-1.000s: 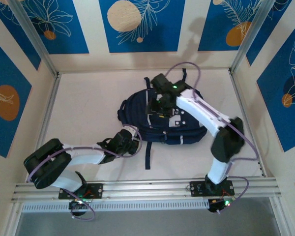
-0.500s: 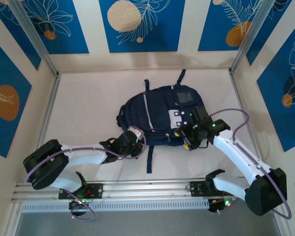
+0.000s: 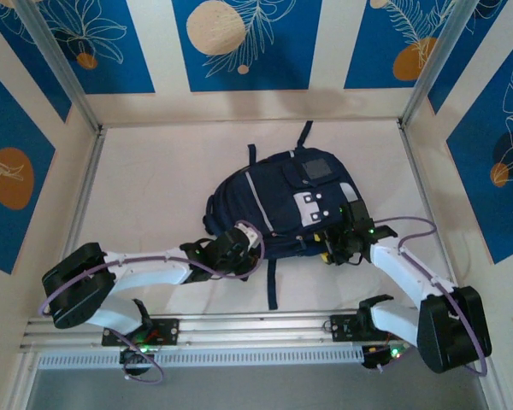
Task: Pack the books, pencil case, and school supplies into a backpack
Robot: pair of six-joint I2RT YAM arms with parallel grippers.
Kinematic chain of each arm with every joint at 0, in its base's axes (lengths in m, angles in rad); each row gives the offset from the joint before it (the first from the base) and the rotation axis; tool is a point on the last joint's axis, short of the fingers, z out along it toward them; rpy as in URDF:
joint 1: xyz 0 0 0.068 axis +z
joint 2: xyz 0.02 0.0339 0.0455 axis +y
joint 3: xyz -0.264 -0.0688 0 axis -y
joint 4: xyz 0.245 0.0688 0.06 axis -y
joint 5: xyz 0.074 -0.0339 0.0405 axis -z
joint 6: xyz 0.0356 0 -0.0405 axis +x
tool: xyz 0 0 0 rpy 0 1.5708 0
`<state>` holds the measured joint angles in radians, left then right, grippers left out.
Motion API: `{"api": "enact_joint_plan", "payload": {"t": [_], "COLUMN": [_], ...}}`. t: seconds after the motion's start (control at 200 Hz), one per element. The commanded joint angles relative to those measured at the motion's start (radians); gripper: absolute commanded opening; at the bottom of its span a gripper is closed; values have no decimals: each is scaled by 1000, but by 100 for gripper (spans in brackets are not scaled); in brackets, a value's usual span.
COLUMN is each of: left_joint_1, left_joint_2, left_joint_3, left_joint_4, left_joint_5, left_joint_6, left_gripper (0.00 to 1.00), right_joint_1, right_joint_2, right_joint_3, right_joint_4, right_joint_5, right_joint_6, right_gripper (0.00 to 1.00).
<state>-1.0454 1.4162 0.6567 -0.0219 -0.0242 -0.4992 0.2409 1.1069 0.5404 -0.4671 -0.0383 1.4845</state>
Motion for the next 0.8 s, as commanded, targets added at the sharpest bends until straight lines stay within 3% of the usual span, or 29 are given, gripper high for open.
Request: {"api": "enact_joint_plan", "payload": {"t": [0.0, 0.145, 0.46, 0.54, 0.685, 0.795], "left_joint_1": [-19, -18, -19, -18, -18, -19], "left_joint_2": [-1, -2, 5, 14, 54, 84], "left_joint_3": [37, 38, 55, 65, 118, 161], "left_joint_4": [-32, -57, -107, -97, -88, -85], "left_joint_5": [38, 16, -3, 8, 49, 104], "left_joint_6": [-7, -17, -22, -28, -24, -20], "left_gripper": [0, 0, 0, 0, 0, 0], "right_joint_1": [-53, -85, -141, -144, -106, -64], "right_joint_2": [48, 106, 193, 208, 151, 33], "right_joint_3": [-12, 50, 165, 217, 297, 242], "right_joint_4": [125, 100, 76, 31, -179, -249], "right_joint_5": [42, 66, 69, 36, 40, 33], "right_joint_6": [-24, -79, -189, -227, -240, -183], "right_gripper": [40, 18, 4, 9, 38, 44]}}
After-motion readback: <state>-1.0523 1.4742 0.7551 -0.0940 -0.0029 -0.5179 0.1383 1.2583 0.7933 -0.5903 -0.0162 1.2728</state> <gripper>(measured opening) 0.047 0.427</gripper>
